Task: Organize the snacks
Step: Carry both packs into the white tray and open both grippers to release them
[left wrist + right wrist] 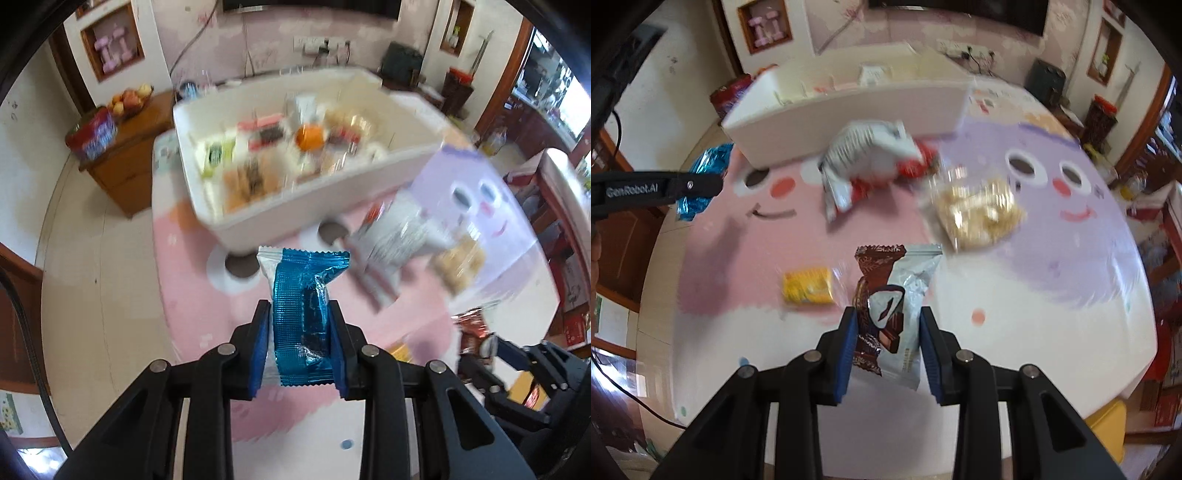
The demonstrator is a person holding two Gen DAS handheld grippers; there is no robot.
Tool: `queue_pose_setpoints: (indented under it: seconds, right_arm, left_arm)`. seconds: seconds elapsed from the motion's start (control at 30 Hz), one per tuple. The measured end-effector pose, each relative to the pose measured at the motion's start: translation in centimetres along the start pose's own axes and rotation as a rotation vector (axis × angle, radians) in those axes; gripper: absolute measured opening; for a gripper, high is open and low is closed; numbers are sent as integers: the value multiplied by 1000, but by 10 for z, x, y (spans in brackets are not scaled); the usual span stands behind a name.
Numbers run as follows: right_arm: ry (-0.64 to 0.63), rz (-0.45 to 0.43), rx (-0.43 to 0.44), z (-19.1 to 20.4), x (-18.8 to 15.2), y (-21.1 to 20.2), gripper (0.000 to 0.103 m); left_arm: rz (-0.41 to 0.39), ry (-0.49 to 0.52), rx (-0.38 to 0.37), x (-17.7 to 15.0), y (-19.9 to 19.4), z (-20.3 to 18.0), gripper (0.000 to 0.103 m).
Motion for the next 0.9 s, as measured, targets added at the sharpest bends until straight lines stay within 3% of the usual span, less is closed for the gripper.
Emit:
queue_pose_setpoints:
  seconds: [0.23,0.57,0.67,0.9]
  right_arm:
    - [-32,-132,55,0,83,-34,33]
    - [-29,-319,98,-9,227,-69,33]
    - [-10,-345,105,-16,268,-70,33]
    - [1,-337,161,-10,329,-58,34]
  left_arm:
    - [-127,-20,18,62,-48,-9,27]
    - [-240,-98,146,148,-78,9,28]
    - [-244,-120,186,165,-75,17,28]
    - [-206,-192,224,185,-45,37,28]
Point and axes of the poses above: each gripper's, at about its wrist camera, not at the fingertips, and y roughly the way its jaws point, z to its left, x to its top, the point moved 8 cm from there along y, roughly the way its jaws point, and after that the axes turned 12 degrees about -x, right-handed, at the moved point
